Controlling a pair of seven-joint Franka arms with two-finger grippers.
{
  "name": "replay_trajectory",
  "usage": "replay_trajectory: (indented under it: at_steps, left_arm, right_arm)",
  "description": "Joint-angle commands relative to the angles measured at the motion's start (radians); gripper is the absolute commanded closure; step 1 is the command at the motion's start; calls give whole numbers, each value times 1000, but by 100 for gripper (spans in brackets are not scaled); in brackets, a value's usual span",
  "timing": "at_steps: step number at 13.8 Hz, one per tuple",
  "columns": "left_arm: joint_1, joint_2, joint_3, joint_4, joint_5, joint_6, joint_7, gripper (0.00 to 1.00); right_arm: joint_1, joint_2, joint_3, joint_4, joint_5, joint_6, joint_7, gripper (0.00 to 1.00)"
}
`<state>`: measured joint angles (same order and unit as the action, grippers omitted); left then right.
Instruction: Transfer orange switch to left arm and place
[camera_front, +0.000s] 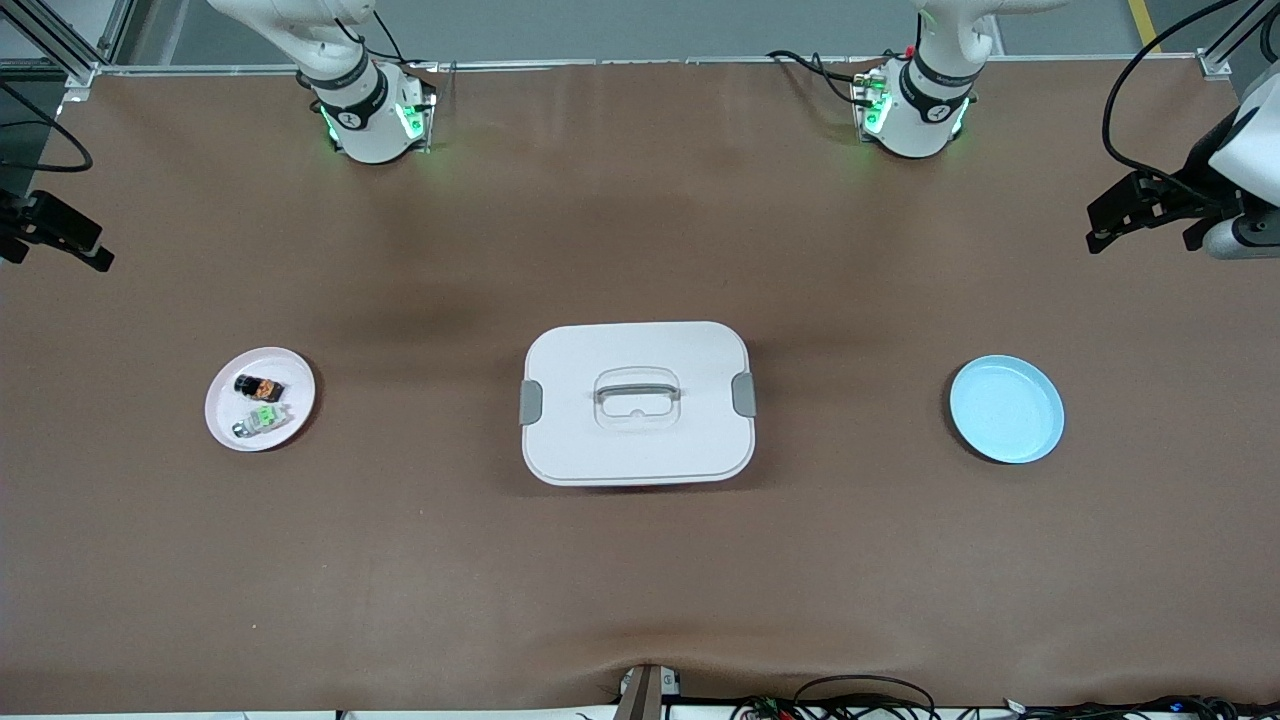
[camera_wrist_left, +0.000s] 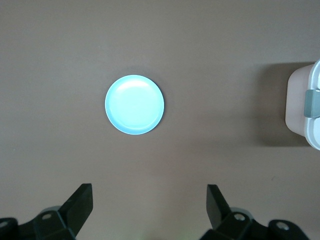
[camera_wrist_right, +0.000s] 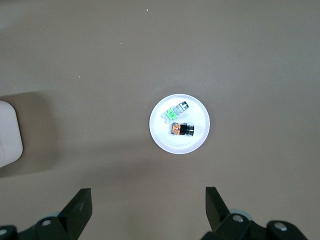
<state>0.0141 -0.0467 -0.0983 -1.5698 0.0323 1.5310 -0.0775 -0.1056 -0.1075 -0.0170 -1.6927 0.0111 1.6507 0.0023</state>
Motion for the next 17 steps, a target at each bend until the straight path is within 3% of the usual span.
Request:
replay_trajectory:
  at_steps: [1,17]
  left_arm:
    - [3,11,-1,28,5,-22,7,0]
    - [0,28,-1,28,3,-22,-2,0]
  right_arm:
    - [-2,12,2,27,-11,-17,-8,0]
    - [-3,14,2,28,-11,-15,-8,0]
